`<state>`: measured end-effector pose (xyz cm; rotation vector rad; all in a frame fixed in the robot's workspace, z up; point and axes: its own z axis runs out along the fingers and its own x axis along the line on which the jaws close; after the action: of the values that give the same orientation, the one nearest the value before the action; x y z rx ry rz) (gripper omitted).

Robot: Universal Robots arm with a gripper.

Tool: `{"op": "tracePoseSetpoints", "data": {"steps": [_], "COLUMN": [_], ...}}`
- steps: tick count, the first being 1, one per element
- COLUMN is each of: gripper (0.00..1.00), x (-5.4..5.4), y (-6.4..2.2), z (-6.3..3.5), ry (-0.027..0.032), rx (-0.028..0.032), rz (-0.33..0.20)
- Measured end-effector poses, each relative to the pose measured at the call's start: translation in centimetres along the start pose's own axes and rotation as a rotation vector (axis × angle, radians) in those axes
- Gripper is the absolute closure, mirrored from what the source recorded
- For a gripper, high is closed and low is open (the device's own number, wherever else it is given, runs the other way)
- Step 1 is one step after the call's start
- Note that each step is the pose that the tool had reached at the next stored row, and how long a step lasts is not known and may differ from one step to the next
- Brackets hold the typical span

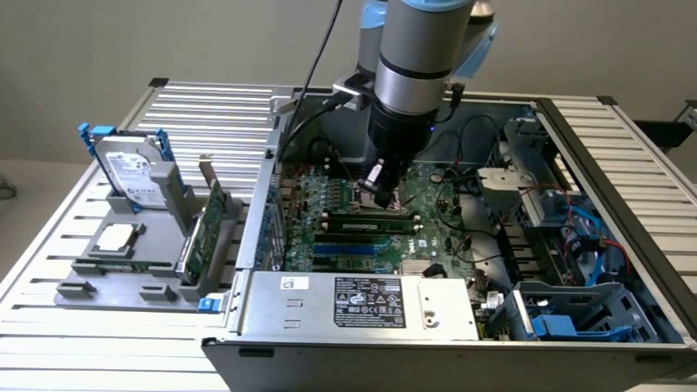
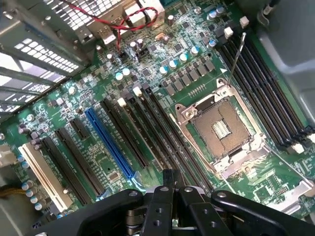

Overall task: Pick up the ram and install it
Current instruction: 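Press down the ram until it locks into place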

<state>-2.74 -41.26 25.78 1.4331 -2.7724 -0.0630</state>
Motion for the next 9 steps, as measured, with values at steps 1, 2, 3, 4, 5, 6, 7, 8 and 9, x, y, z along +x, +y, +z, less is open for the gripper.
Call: {"op": "tracePoseSetpoints", "data": {"steps": [1,2,3,4,5,6,7,8,9], "gripper": [0.89,0.89,0.89,0.89,0.89,0.89,0.89,0.89,0.89], "x": [0.00,0.00,0.00,0.00,0.00,0.00,0.00,0.00,0.00], "y": [0.00,0.00,0.00,0.00,0.00,0.00,0.00,0.00,0.00], "z": [0.00,0.00,0.00,0.00,0.00,0.00,0.00,0.00,0.00], "ry": [-0.0007,-0.0014,-0.0021,-0.0028,-0.0035,-0.0042,-0.0050,-0.0057,-0.0064], "rx": [0.0000,0.0001,0.0001,0.0002,0.0002,0.0003,0.0003,0.0003,0.0004], "rz": [0.015,0.030,0.046,0.061,0.076,0.092,0.107,0.124,0.140]}}
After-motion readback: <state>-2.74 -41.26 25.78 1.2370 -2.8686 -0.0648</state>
